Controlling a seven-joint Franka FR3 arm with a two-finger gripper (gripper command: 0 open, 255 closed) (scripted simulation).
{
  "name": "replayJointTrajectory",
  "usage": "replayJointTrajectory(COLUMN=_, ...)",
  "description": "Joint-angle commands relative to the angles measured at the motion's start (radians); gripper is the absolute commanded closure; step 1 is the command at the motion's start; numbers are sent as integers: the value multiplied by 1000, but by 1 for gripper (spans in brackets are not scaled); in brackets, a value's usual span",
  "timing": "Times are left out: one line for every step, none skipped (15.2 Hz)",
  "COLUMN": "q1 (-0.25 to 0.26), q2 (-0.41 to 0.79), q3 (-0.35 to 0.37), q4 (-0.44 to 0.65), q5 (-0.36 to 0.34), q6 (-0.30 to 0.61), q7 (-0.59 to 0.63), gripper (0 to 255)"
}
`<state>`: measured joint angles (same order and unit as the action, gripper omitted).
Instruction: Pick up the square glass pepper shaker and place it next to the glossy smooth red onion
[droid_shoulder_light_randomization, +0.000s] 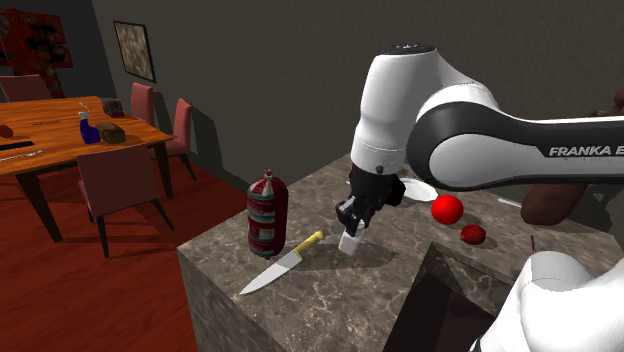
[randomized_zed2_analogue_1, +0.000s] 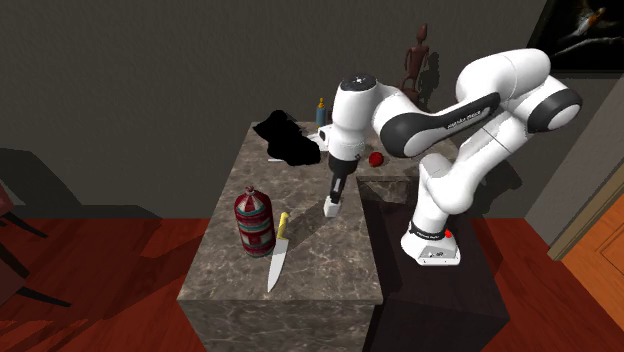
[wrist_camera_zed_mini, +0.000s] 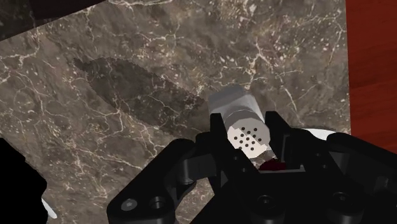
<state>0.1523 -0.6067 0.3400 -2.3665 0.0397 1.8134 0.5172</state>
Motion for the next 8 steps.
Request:
replayJointTrajectory(q1=-8, q2=-40, q3=-42, q4=-38, q5=-12, q6=0, q7=-49, gripper=255)
replayJointTrajectory(q1=-14, q2=-57, q3=-65, q4=-53, q5=-21, q6=0, q7=-74, gripper=255)
replayJointTrajectory(q1=-20, q2=-73, q3=-87, q4=-68, q5=-30, q6=0, q7=-98, gripper=255)
replayJointTrajectory(q1=-28, q2=-87, q3=-109, q4=-82, q5=-40, q6=0, q7=-123, gripper=255)
replayJointTrajectory(q1=-35, q2=-101, q3=-131, q4=-94, q5=-51, q6=0, q7=-147, gripper=255)
replayJointTrajectory(q1=-44, q2=-114, q3=-153, q4=-105, q5=-62, q6=1, q7=-172, gripper=255)
replayJointTrajectory(q1=-52, q2=-125, q3=-176, q4=-116, q5=-75, q6=1, q7=-197, gripper=255)
replayJointTrajectory(q1=-61, q2=-135, q3=-198, q4=-125, q5=-87, q6=2, q7=-221, gripper=255)
